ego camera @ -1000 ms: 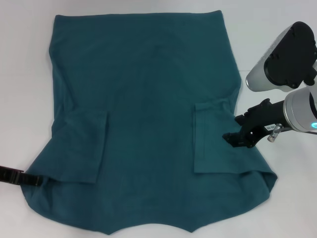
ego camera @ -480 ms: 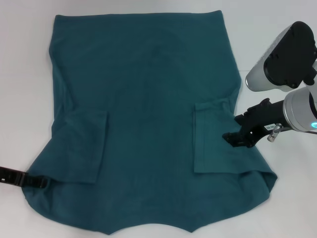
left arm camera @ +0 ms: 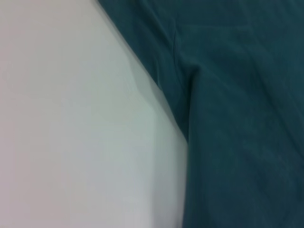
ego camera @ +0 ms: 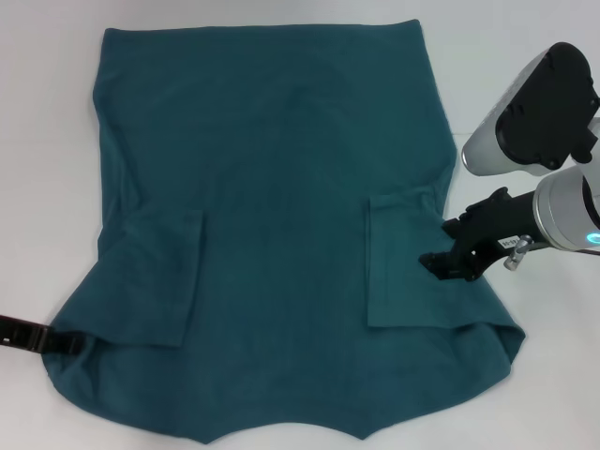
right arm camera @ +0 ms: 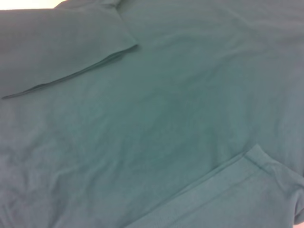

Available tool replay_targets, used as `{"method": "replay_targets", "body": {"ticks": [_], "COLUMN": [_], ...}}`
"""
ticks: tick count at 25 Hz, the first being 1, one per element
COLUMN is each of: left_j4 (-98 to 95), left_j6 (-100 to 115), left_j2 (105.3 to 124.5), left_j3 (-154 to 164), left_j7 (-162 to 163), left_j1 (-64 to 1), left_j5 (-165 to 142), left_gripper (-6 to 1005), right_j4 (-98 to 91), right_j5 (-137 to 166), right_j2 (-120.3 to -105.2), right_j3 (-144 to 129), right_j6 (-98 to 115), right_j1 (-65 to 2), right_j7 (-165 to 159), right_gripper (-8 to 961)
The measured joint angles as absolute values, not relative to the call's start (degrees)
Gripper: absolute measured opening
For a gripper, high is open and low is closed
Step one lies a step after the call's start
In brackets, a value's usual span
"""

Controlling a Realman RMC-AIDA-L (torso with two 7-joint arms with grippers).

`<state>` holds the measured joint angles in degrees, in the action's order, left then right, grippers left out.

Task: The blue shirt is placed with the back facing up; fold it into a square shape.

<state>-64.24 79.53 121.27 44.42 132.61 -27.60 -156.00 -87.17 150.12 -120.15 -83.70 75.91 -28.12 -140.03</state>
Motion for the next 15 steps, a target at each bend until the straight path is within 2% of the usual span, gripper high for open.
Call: {"method": "replay_targets", "body": {"ticks": [5,15], "left_j4": [-64.17,-64.02], "left_j6": [78.97,77.25], "left_j2": [121.29,121.0], "left_j3": [44.54,44.57], "left_j7": [132.58,132.98], "left_j1": [-27.63,-27.68], "left_j5": [-156.02,-157.33], "left_gripper": [570,570], "right_j4": [-87.14,-87.06], "right_j5": [150.12,150.12], "right_j2": [-120.15,-120.15], "right_j3": [-83.74,-83.8], "right_j6": [75.87,75.91], "right_j1": [-28.18,-28.22], "right_j7": [-140.04,-140.01], "right_gripper": [545,544]}}
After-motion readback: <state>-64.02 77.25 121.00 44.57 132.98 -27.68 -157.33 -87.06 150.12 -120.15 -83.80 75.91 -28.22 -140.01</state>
